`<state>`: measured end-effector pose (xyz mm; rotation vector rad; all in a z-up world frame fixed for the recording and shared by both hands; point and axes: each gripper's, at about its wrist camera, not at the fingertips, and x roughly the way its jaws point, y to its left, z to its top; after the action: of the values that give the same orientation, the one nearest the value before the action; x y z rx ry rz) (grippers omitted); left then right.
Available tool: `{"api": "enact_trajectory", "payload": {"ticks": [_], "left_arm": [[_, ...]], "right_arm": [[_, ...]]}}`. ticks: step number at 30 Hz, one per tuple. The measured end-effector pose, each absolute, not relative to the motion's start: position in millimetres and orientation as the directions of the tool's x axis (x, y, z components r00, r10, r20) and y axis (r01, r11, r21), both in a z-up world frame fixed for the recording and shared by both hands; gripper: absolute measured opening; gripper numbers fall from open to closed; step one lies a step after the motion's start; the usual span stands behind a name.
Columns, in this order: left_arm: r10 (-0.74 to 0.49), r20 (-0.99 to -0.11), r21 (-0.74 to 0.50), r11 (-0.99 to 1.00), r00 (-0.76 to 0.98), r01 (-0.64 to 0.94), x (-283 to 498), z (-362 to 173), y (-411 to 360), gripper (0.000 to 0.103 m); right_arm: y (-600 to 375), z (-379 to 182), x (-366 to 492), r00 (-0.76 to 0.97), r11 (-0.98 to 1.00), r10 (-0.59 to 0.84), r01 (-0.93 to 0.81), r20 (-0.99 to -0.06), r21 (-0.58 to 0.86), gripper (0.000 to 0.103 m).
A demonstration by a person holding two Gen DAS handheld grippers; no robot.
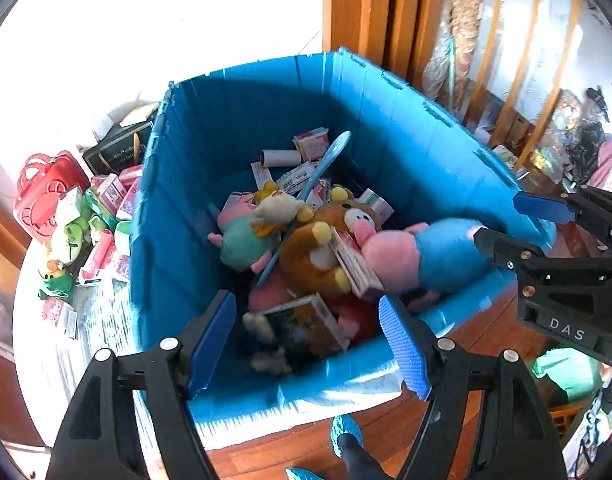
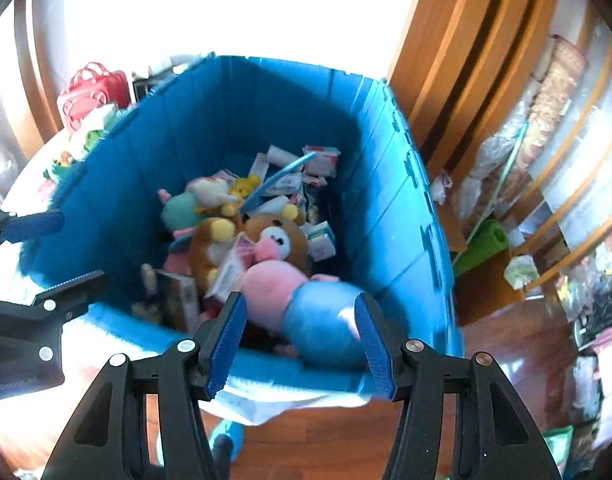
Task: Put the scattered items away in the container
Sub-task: 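Withdraw both grippers from the crate back over the pile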
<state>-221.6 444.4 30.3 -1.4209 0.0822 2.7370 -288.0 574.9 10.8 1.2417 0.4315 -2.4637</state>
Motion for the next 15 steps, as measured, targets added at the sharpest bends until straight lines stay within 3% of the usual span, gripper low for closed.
{"api": "enact_trajectory", "payload": {"ticks": [15], "left_arm": [[0.027, -0.684, 0.040, -0.996, -0.729, -0.075, -54, 42, 384, 0.077]], "right_arm": [[523, 19, -118, -0.662, -0.905, -0.280, 0.423, -0.695, -0.039, 0.056]]}}
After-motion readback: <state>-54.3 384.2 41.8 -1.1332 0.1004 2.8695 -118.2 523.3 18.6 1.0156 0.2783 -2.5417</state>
